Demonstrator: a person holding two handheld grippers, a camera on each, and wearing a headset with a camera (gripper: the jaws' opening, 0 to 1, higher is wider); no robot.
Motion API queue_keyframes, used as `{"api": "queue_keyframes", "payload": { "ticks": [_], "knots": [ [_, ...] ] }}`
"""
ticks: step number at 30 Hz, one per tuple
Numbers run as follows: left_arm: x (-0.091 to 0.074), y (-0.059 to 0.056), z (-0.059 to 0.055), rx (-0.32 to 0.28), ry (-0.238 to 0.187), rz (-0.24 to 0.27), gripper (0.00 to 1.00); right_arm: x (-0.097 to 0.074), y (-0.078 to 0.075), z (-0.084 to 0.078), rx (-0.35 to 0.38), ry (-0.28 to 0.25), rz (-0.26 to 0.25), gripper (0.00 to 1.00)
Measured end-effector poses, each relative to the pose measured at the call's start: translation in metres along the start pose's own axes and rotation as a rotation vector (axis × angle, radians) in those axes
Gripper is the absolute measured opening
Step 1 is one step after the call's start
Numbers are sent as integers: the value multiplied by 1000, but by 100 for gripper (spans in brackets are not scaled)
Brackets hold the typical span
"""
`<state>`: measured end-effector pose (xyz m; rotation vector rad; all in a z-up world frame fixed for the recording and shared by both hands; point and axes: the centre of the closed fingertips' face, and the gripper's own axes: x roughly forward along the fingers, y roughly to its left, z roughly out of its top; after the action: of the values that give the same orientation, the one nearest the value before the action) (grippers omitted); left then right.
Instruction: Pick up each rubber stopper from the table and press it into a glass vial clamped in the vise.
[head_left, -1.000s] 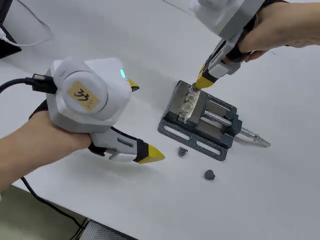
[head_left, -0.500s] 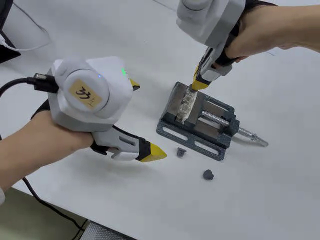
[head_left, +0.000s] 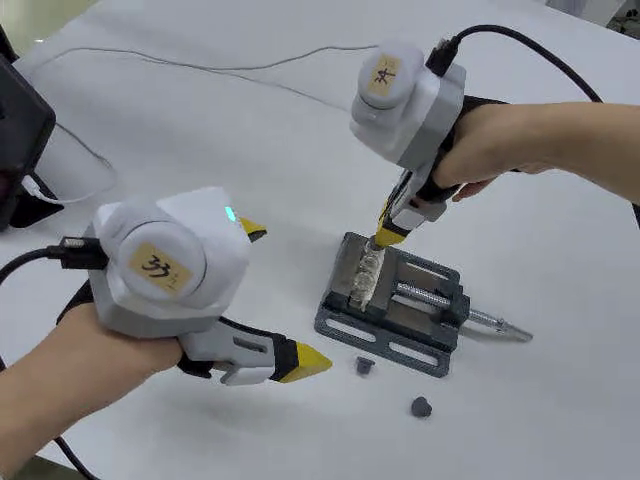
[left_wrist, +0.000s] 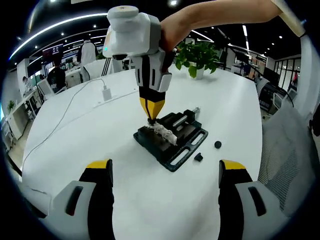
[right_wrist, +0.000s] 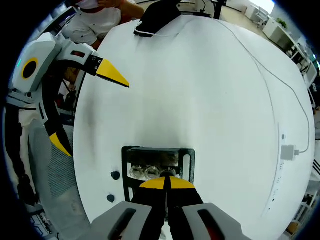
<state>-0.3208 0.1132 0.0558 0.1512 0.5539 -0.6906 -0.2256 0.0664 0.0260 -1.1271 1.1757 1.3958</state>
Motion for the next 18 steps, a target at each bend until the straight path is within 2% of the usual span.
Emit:
{"api": "queue_keyframes", "payload": {
  "ticks": [2,9,18],
  "knots": [
    [0,0,0,1,2,1,86,0,1,1,31,-8,3,0],
    [-1,-2,3,16,6,4,86,0,6,3,1,-46,-12,0],
    [-1,-4,9,26,-1,4,86,0,-1,5,7,-99,-35,0]
  ]
}}
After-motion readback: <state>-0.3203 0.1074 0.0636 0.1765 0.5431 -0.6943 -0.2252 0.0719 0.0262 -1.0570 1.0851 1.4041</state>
